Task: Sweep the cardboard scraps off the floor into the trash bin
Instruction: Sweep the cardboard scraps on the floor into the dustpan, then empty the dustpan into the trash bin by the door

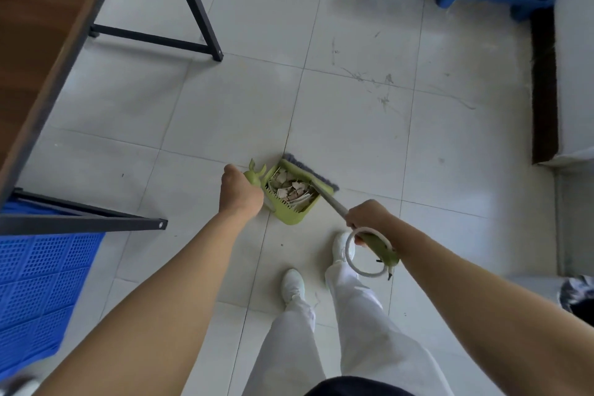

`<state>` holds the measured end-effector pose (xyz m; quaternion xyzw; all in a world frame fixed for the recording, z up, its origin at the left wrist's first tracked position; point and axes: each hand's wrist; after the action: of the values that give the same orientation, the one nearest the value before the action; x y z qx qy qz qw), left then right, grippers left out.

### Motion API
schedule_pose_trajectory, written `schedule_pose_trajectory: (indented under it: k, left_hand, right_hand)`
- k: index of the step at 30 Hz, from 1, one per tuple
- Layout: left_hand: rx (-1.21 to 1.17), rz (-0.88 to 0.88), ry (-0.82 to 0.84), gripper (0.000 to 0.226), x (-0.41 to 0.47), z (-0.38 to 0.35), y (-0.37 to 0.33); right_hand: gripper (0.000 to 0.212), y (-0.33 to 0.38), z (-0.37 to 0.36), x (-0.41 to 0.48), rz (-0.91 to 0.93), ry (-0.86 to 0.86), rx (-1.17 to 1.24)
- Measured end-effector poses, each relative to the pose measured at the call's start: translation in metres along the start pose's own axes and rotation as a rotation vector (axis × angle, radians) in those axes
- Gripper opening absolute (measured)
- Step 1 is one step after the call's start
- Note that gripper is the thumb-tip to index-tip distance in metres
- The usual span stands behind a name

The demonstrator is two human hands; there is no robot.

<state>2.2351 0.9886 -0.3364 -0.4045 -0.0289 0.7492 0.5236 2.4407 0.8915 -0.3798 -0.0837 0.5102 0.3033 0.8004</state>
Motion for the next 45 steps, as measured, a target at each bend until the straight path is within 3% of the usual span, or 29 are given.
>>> schedule_pose_trajectory:
  k: [1,3,5,9,13,15,19,22,25,29,34,40,45]
  left_hand:
    - [-0.007,-0.001,0.001,0.032,-0.001,0.001,0.002]
    - [-0.016,-0.007,0.005,0.031,-0.005,0.005,0.008]
    - [-0.022,-0.006,0.005,0.03,-0.009,0.009,0.014]
    - [-0.026,0.001,0.006,0.031,-0.011,0.017,0.027]
    - [-0.007,0.001,0.029,0.03,-0.011,0.015,0.039]
    - [0.016,-0.003,0.035,0.032,-0.009,0.015,0.041]
    - [0.068,0.011,0.059,0.037,-0.006,0.016,0.038]
    - [0.108,0.011,0.081,0.036,-0.008,0.016,0.037]
    - [0.134,-0.025,0.081,0.031,-0.007,0.018,0.042]
    - [0.087,-0.039,0.04,0.029,-0.009,0.022,0.045]
    - [0.016,-0.062,-0.011,0.027,-0.006,0.032,0.027]
    - [-0.069,-0.126,-0.062,0.028,-0.011,0.045,-0.005]
    - [-0.147,-0.183,-0.081,0.029,-0.017,0.054,-0.037]
  right_hand:
    - [0.027,-0.005,0.0,-0.005,0.031,-0.042,-0.124]
    - [0.028,-0.011,-0.002,-0.014,0.002,-0.056,-0.149]
    - [0.033,-0.009,-0.002,-0.018,-0.037,-0.079,-0.077]
    - [0.034,0.008,-0.004,-0.003,-0.017,-0.11,0.305]
    - [0.036,0.024,-0.009,0.011,-0.045,-0.087,0.333]
    - [0.036,0.027,-0.023,0.008,-0.029,-0.045,0.214]
    - [0.027,0.023,-0.053,-0.006,0.166,0.043,-0.296]
    - [0.015,0.017,-0.041,-0.031,0.354,0.008,-0.73]
    - [0.023,0.009,-0.028,-0.039,0.422,-0.04,-0.964]
    - [0.035,0.003,-0.013,-0.043,0.472,-0.105,-1.012]
    - [0.013,0.007,0.018,-0.059,0.373,-0.225,-0.923]
    - [0.029,0.004,0.045,-0.081,0.324,-0.353,-0.776]
    - [0.016,-0.001,0.06,-0.095,0.259,-0.406,-0.677]
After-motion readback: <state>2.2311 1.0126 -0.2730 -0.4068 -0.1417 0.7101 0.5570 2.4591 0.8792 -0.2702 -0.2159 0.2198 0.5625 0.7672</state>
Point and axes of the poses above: each hand's wrist, its own x-axis towards the middle knuckle, its own z-axis out of the back of the hand, y = z × x, and after that the axes turned 3 degrees about -x, right-handed
